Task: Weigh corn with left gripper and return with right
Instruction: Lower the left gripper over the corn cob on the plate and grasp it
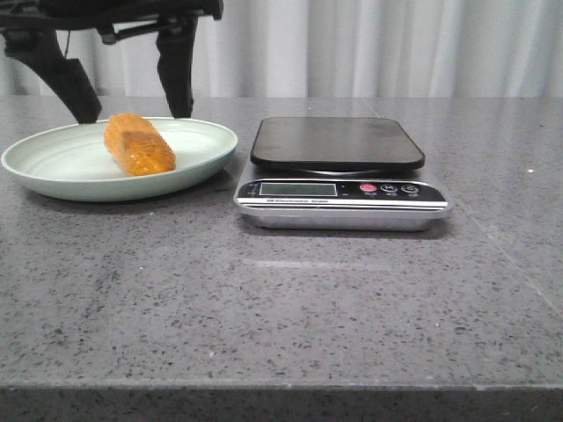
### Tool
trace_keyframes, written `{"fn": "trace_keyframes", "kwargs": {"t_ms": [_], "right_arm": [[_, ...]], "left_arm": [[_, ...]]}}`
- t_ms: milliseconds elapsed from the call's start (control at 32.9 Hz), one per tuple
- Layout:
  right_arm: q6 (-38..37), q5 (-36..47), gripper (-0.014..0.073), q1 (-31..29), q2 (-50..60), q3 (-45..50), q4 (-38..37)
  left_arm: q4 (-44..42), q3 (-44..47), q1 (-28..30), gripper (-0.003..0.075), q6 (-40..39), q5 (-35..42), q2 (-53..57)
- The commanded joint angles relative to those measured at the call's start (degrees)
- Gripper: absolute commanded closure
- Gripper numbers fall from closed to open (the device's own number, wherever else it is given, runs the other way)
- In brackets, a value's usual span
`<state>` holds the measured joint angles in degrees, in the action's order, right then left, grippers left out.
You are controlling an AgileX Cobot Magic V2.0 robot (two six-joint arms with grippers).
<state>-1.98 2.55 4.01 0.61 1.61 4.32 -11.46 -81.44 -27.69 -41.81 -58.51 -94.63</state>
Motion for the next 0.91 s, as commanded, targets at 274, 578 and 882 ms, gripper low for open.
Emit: {"fn": "trace_keyframes", "kwargs": {"t_ms": [274,578,882], "right_arm": [[0.59,4.92,0.0431,-0.33,0.97,-0.47,-0.67],[0.59,4.92,0.0431,-0.33,0.97,-0.47,-0.67],[0.59,4.92,0.0431,-0.33,0.97,-0.47,-0.67]], "left_arm": [[-0.03,-2.75,2.24,0.0175,-3.57,0.63,-2.87],[-0.03,-3.14,6.8,0.0269,-3.07,4.33,-3.99],[1.17,-3.53,7.35,0.0592,4.29,4.67,-4.12]]}}
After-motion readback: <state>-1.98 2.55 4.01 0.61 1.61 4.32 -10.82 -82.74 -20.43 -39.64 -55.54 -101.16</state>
